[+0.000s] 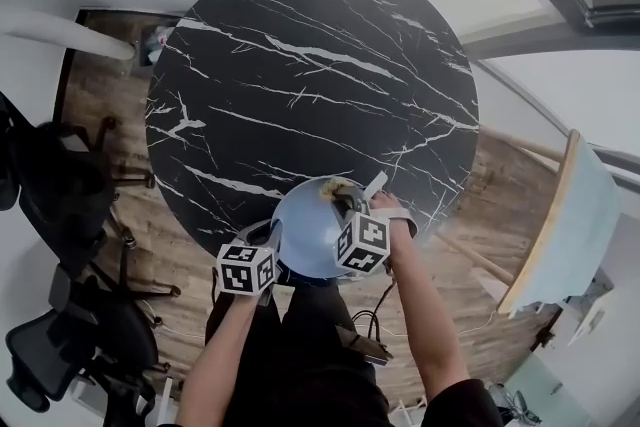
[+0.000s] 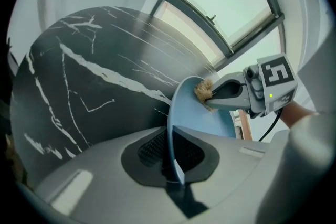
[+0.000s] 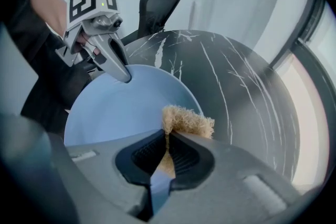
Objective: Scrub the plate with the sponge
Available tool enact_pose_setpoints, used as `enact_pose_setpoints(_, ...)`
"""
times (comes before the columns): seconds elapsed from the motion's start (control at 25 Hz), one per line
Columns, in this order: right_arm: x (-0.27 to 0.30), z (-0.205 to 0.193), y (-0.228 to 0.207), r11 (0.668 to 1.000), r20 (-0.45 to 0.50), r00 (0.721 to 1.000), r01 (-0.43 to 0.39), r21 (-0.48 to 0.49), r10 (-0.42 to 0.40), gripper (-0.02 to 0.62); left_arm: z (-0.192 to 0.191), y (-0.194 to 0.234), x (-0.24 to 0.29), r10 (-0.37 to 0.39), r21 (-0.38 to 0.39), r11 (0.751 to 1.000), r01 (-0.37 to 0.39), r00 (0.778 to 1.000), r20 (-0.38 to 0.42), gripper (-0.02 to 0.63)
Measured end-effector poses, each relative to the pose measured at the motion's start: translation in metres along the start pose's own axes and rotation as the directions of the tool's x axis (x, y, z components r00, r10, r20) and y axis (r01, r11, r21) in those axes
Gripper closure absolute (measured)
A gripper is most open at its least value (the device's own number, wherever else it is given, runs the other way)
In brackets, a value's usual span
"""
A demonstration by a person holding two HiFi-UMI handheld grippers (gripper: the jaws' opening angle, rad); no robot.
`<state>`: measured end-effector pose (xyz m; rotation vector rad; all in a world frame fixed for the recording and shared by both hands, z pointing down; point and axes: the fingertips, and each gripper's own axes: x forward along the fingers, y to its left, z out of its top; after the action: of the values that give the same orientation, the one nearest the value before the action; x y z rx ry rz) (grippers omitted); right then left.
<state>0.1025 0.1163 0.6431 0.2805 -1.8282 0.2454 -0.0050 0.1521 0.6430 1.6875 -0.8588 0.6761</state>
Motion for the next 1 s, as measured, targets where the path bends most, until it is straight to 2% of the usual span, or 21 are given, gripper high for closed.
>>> enact_pose_setpoints(0.16,-0.004,-0.012,-0.006,0.995,0.012,0.999,0.029,0.092,-0.03,0.571,0.0,0.001,0.0,0.01,-0.062,0.998,-0.009,1.0,0.019,0.594)
enact_pose_setpoints(0.4,-0.01,-0.031,0.004,0.989,-0.004,0.998,0.056,0.138,-0.056,0.572,0.0,0.005,0.0,0.022,-0.152,0.988,-0.015,0.999,0.045,0.588)
enact_pose_setpoints(0.6,-0.013,-0.046,0.029,0.987,-0.026,0.999,0.039,0.153,-0.035,0.572,0.0,0.006,0.0,0.028,-0.178,0.984,-0.019,0.998,0.05,0.586)
enact_pose_setpoints(1.0,-0.012,-0.056,0.096,0.982,-0.05,0.998,-0.036,0.183,0.045,0.572,0.003,0.006,0.001,0.056,-0.174,0.984,-0.044,0.996,0.064,0.577)
